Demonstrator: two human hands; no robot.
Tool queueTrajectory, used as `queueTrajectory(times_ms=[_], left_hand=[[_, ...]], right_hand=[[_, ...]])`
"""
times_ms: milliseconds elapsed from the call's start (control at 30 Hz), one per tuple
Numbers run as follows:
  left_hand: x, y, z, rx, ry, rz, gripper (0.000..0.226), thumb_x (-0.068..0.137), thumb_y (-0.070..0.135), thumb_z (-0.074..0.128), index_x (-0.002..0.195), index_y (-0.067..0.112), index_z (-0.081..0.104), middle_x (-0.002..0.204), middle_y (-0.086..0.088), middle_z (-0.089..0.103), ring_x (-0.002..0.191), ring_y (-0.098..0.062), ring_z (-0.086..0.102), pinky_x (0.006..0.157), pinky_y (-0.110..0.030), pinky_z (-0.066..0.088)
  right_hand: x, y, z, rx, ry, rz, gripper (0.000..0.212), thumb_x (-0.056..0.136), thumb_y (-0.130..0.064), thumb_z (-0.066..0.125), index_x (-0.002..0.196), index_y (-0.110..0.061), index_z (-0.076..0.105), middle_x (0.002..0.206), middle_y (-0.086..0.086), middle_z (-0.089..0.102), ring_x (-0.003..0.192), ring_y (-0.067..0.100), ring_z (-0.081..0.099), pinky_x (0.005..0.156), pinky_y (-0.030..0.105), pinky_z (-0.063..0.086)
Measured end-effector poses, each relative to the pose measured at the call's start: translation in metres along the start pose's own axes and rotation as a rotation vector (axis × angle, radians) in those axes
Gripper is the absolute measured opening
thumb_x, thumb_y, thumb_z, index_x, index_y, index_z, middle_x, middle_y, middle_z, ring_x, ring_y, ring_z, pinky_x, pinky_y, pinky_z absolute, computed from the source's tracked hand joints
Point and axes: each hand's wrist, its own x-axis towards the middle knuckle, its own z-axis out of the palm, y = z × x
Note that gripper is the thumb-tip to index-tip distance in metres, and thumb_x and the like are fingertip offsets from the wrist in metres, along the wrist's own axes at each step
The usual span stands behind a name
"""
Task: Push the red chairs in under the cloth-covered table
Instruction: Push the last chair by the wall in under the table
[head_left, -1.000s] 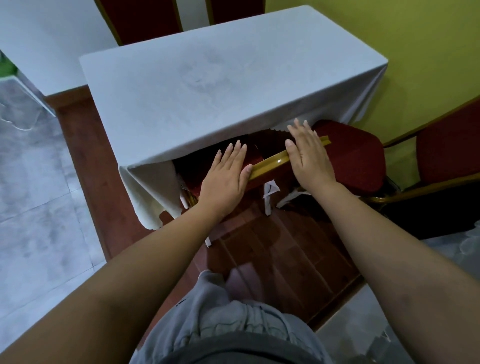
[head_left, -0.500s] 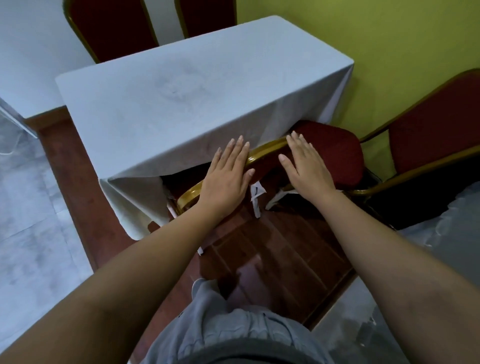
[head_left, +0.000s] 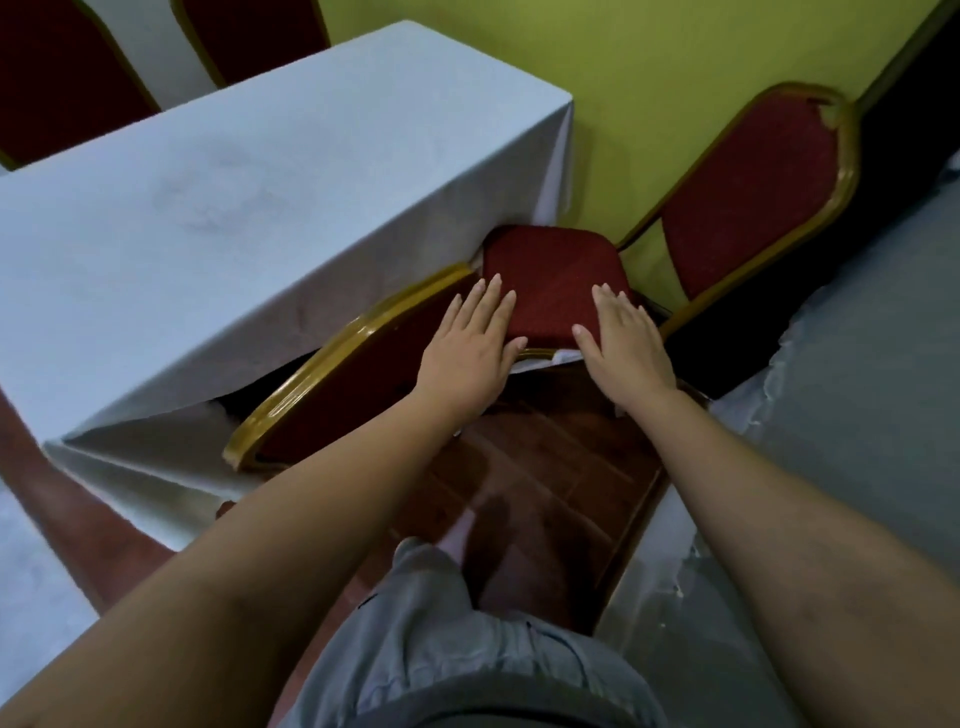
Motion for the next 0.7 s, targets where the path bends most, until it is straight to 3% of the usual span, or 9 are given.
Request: queueTrajectory(times_ms=[300,700], left_hand=[[0.096,0.012,0.043,-0.117,-0.094,0.015,0.064,0.102,0.049,0.023,0.154,0.012,0.011,0.163,-0.008,0.005,0.150,-0.020,0.001,0.119,-0.036,-0.001],[0.273,0.022,0.058,-0.210,-0.182,0.110,0.069,0.101,0.051,0.025,0.155,0.012,0.007,0.162,-0.012,0.002,0.150,-0.025,0.001,0.119,-0.042,0.002]], right_hand=[[0.047,0.061,-0.001,-0.037,0.002,0.170,0.062,0.100,-0.041,0.038,0.152,-0.013,0.020,0.159,0.007,0.020,0.147,0.023,0.015,0.120,0.040,0.011],[0.185,0.122,-0.031,-0.116,0.038,0.353,0.061,0.100,-0.039,0.039,0.152,-0.012,0.021,0.160,0.006,0.018,0.148,0.021,0.011,0.121,0.039,0.008]])
